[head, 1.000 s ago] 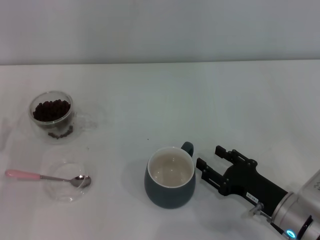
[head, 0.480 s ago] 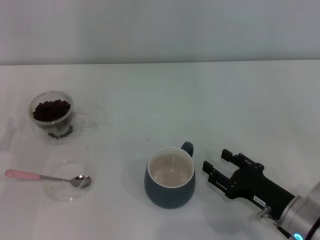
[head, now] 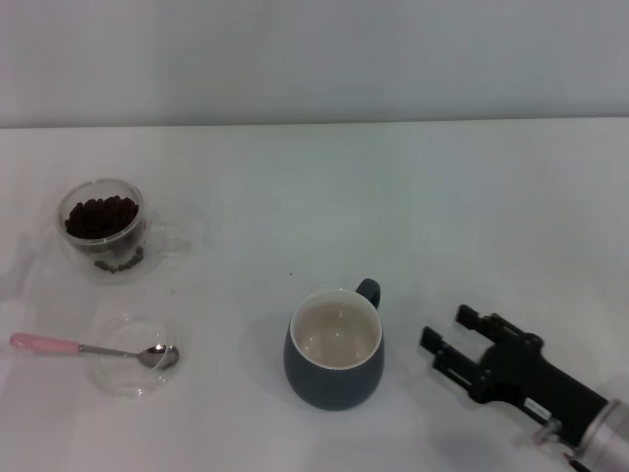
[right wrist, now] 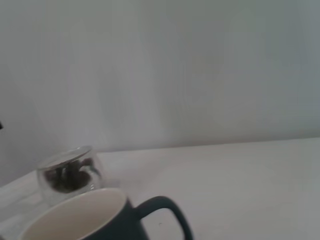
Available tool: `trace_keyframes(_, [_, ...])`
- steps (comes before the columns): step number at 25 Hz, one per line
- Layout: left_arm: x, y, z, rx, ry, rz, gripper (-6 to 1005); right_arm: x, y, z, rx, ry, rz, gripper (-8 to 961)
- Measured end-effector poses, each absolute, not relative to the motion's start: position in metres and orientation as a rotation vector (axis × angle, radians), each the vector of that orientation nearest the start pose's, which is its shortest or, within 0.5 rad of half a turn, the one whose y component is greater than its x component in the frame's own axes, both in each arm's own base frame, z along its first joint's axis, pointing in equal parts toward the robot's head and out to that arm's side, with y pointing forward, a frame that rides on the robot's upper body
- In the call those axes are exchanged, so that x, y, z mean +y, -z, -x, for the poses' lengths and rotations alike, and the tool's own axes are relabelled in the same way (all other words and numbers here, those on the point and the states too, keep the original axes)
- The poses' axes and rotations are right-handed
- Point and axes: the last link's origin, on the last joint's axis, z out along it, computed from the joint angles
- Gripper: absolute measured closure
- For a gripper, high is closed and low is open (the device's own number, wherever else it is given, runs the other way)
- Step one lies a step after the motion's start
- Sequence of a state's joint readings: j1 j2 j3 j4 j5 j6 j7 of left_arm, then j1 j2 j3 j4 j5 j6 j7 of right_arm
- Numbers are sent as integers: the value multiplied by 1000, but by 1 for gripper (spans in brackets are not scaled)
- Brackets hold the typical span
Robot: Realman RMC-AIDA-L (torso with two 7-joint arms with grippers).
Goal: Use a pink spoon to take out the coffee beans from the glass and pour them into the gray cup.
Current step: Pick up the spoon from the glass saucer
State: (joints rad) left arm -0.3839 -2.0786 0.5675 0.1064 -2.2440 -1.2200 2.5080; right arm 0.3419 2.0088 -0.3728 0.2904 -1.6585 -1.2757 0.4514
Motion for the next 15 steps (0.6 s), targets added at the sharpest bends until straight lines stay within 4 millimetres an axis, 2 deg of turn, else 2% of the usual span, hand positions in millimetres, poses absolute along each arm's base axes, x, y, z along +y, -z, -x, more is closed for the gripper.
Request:
trace_keyframes(8, [314, -24, 367, -805, 889, 1468, 155, 214, 63, -361, 964, -811, 2019, 187])
trace_keyframes(12, [304, -31, 372, -788, 898, 1445, 155, 214, 56, -362, 946, -838, 2010, 176])
trace_keyframes(15, [300, -33, 372, -770, 911, 1442, 154, 212, 43, -365, 905, -867, 1964, 168])
